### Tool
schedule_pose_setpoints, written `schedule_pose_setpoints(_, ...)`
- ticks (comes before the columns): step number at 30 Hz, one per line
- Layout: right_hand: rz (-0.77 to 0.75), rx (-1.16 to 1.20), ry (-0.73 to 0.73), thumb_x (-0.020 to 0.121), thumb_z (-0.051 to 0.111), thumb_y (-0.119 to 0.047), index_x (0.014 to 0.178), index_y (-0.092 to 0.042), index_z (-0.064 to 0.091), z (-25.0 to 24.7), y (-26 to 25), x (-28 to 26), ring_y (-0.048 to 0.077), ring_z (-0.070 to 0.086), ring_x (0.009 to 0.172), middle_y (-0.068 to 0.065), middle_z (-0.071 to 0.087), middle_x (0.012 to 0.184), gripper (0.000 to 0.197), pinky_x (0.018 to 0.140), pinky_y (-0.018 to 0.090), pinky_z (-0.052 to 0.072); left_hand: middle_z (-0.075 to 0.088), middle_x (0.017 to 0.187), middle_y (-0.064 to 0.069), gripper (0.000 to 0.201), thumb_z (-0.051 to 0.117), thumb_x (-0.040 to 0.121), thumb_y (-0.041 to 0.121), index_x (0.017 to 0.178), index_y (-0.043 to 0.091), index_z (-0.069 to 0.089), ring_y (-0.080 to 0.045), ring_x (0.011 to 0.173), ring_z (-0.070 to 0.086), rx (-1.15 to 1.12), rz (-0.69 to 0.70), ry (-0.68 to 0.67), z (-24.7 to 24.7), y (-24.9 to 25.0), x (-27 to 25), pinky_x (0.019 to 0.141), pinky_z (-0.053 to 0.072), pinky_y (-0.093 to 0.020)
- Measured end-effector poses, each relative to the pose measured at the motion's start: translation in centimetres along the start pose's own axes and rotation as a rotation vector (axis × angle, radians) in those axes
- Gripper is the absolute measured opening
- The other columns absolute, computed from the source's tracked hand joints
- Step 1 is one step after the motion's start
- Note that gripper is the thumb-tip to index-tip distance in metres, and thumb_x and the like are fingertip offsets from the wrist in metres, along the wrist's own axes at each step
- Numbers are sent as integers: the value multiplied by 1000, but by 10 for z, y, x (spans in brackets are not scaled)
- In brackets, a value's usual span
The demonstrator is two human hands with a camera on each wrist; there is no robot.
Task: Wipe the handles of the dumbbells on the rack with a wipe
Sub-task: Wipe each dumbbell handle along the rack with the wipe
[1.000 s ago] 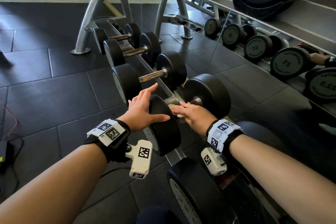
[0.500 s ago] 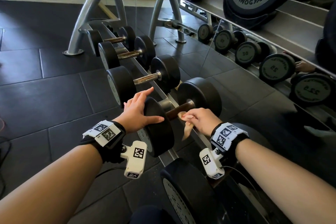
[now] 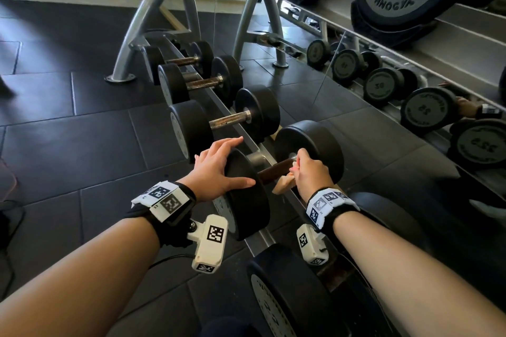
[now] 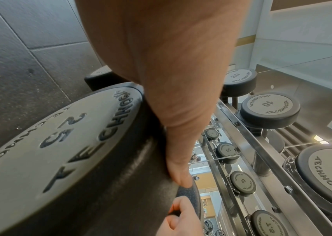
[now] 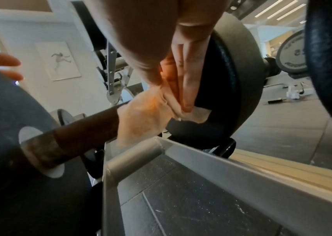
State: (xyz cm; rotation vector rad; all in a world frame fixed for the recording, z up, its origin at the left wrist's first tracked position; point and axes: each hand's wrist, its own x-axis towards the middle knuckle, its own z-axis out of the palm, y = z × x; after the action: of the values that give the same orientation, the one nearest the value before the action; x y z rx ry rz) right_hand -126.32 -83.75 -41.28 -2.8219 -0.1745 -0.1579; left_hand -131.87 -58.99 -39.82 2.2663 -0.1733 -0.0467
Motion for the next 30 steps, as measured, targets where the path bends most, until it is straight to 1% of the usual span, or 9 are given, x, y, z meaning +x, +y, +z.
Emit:
schedule_pose_setpoints(5,4,73,24,103,47,-24,104,-18,45,11,0,2,24,66,90,7,67,95,6,71,37,54,18,154,17,93,76,76,51,149,45,20,-22,140,16,4,9,-8,0,1,-1,118,14,-55)
schedule_pose_setpoints(8,19,213,27,102,49,-27,99,-24,47,15,7,0,17,64,82,-1,63,88,5,63,27,48,18,153,18,92,76,76,51,149,45,20,-20,140,15,4,16,-11,0,1,0,118,13,-57)
schedule_pose_setpoints(10,13,227,21,99,55,-28,96,-29,47,14,10,-1,11,61,77,-6,61,85,9,58,20,44,18,153,17,92,76,76,51,149,45,21,-21,140,15,4,17,-11,0,0,0,118,13,-57)
schedule_pose_setpoints(14,48,311,6,95,61,-26,87,-28,53,17,6,2,13,65,79,-4,63,84,11,64,26,54,18,153,18,91,76,76,52,149,46,21,-22,140,16,0,23,2,1,0,0,118,16,-53)
schedule_pose_setpoints(19,0,368,-46,93,67,-24,85,-28,59,18,-1,-3,8,66,79,-5,65,79,11,71,27,56,18,152,19,92,77,76,49,149,46,22,-22,140,15,-44,19,-9,2,-3,1,116,21,-48)
schedule_pose_setpoints(21,19,330,0,94,64,-24,85,-28,57,13,2,0,10,65,78,-6,64,79,12,68,28,56,19,151,20,92,78,75,48,149,47,22,-22,140,15,-60,18,-7,2,-4,1,115,22,-46)
schedule_pose_setpoints(24,38,250,52,96,61,-25,85,-27,55,9,3,3,12,63,78,-10,61,79,12,63,26,51,19,151,20,92,78,75,49,148,47,22,-21,140,15,-64,15,-13,2,-4,2,115,22,-46)
schedule_pose_setpoints(28,4,324,-45,91,69,-20,85,-24,60,15,-7,-1,12,65,84,-5,65,83,11,76,28,55,20,151,19,92,79,75,48,148,48,22,-21,140,16,-62,17,-12,2,-4,2,116,23,-47)
schedule_pose_setpoints(30,-45,374,-119,88,72,-20,87,-22,64,15,-13,-4,9,66,81,-4,67,83,9,75,26,56,20,150,19,92,79,75,48,148,48,22,-21,139,16,-60,16,-14,2,-5,2,115,23,-47)
